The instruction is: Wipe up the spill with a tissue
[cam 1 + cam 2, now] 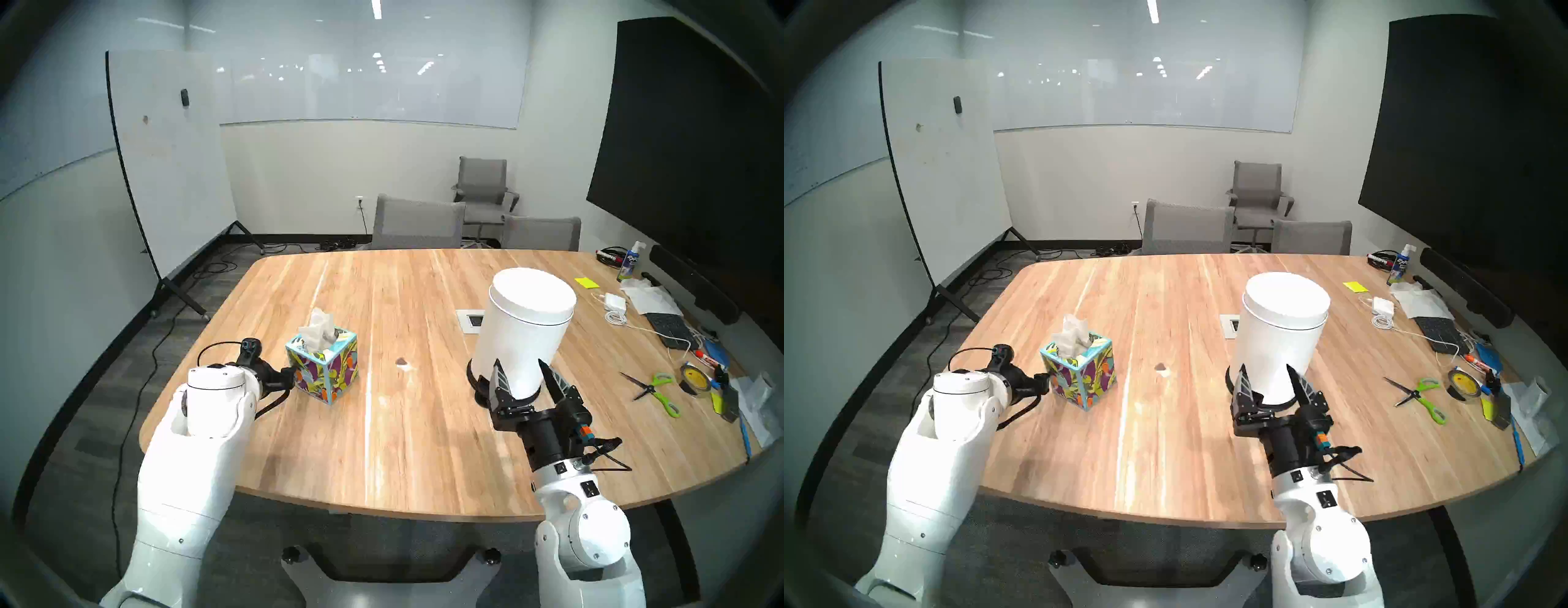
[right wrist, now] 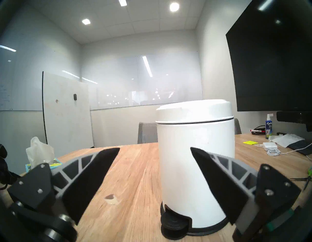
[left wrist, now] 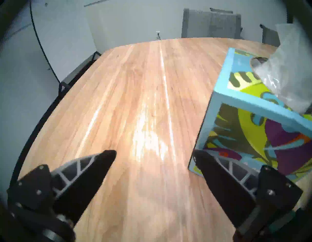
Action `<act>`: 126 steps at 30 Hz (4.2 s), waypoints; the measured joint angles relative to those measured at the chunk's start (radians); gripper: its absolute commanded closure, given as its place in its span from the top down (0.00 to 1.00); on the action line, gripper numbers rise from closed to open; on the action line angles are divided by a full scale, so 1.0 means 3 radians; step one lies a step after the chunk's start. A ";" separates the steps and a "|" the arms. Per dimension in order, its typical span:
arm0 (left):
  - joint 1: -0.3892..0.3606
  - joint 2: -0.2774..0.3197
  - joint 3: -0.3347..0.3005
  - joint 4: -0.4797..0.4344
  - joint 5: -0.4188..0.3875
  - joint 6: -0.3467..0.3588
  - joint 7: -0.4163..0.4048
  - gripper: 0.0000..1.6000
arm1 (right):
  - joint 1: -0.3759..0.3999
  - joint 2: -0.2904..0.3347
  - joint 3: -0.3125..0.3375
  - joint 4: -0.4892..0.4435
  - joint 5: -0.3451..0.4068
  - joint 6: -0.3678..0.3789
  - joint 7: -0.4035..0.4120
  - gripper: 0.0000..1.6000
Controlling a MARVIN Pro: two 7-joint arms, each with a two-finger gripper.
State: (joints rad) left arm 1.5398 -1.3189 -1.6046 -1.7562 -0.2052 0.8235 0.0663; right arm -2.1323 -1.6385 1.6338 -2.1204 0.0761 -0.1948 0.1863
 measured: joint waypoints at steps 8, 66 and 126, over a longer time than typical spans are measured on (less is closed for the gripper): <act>-0.0121 -0.0021 -0.0133 -0.0045 -0.0055 -0.0015 0.0069 1.00 | 0.0000 0.0000 0.0000 0.0000 0.0000 0.0000 0.0000 1.00; 0.1445 0.0759 -0.0192 -0.2165 -0.0215 -0.0189 -0.1607 1.00 | 0.0005 -0.0002 0.0000 0.0034 0.0000 -0.0001 -0.0001 1.00; 0.1391 0.0133 0.0770 -0.0799 0.0904 -0.1879 -0.0957 1.00 | 0.0003 -0.0002 0.0000 0.0018 0.0000 0.0000 0.0000 1.00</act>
State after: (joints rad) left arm 1.9571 -1.2791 -1.3736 -1.9958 0.0660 0.2600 -0.2209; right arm -2.1313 -1.6392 1.6338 -2.1150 0.0761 -0.1948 0.1864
